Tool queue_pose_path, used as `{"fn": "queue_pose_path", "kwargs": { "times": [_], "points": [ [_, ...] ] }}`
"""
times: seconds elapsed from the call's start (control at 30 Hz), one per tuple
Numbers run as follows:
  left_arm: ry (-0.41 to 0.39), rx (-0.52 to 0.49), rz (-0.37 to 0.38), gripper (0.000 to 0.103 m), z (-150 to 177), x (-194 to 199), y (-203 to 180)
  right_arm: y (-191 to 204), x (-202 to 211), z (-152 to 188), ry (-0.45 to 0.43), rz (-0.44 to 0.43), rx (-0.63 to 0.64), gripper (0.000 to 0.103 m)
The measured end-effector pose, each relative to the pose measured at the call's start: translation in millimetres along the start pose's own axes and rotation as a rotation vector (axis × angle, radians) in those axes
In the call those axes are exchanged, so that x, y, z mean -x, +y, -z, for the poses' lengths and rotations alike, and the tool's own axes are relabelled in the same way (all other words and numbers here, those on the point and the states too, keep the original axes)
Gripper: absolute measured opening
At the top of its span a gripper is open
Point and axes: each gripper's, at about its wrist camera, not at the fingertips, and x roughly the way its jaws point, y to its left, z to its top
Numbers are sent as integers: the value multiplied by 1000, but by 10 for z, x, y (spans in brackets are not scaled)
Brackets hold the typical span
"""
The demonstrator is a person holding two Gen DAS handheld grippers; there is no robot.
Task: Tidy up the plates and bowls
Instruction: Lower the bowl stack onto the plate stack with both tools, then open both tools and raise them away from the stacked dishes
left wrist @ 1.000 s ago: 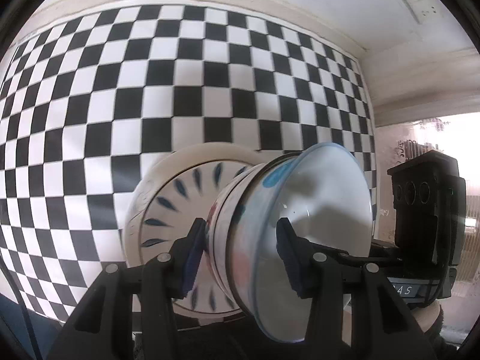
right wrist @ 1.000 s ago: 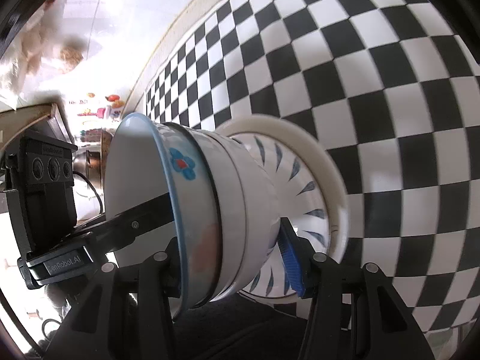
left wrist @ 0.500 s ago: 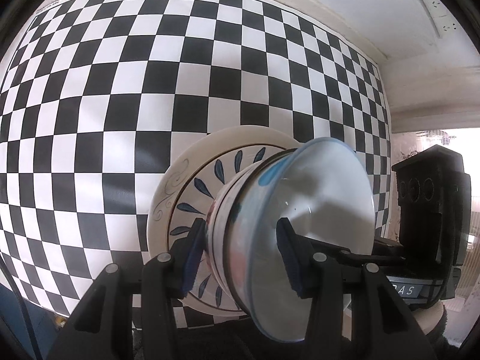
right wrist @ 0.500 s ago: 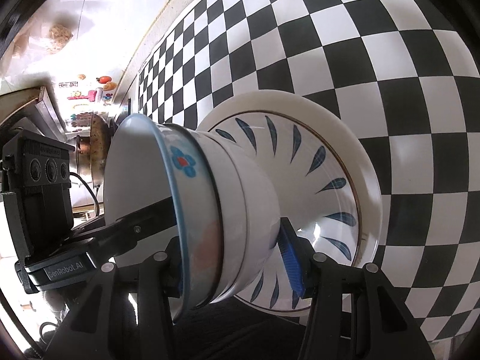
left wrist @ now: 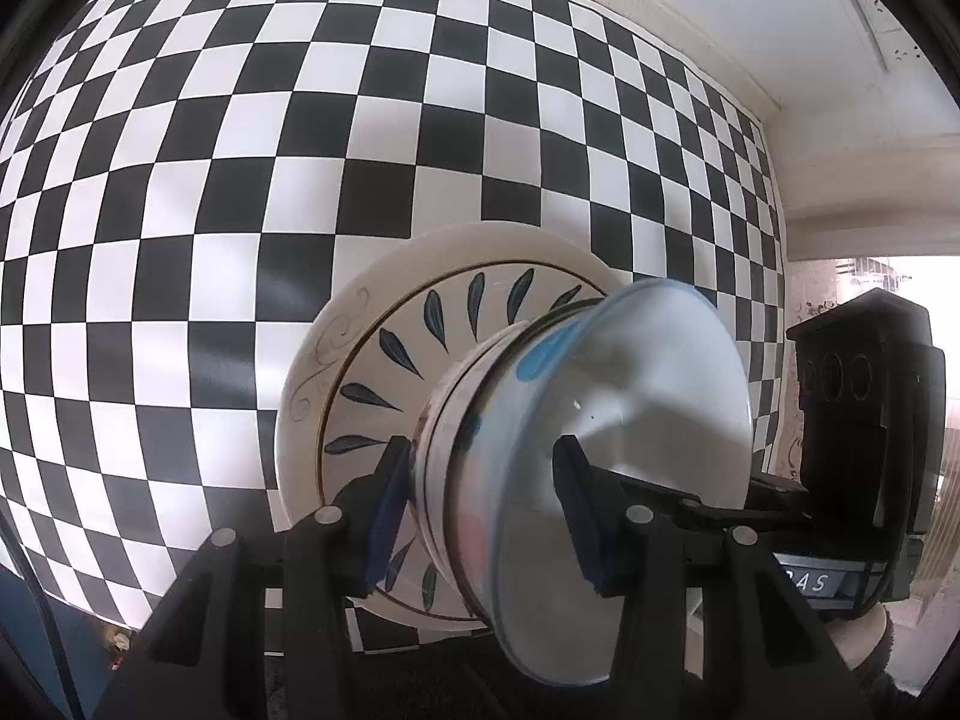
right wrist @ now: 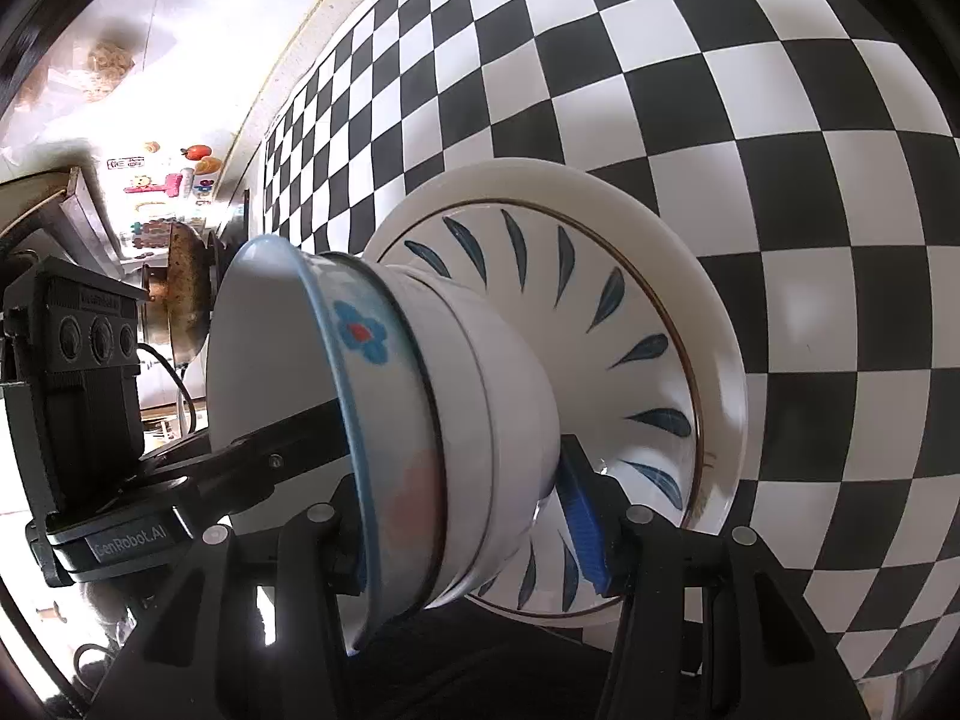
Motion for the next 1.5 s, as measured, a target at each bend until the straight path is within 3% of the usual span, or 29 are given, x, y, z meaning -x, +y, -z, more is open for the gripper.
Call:
{"fn": "queue_pose_path", "kwargs": {
  "times": [0.73, 1.1, 1.3, 1.33, 1.37, 1.4, 1.43, 1.47, 1.5],
  "points": [
    [13, 17, -9, 44, 125, -11, 94, 41, -46, 99, -4, 44, -14, 53],
    [-109, -34, -172, 44, 265, 353, -46, 295, 333, 180, -112, 182, 43, 53],
    [-197, -53, -239, 46, 369, 646, -144, 606, 704, 356, -218, 355, 125, 53],
    [-208, -57, -242, 46, 393, 702, -164, 653, 751, 397, -229, 381, 133, 55],
    [-219, -56, -241, 46, 414, 759, -181, 719, 818, 454, -248, 416, 143, 66],
    [-230, -55, -241, 46, 443, 817, -190, 783, 890, 522, -273, 447, 156, 84],
    [-246, -62, -241, 46, 479, 893, -214, 842, 951, 581, -293, 471, 170, 92],
    [-256, -70, -245, 46, 496, 936, -231, 891, 1002, 635, -313, 498, 180, 99],
    [-268, -81, -253, 46, 524, 991, -255, 951, 1065, 703, -339, 529, 188, 99]
  ]
}}
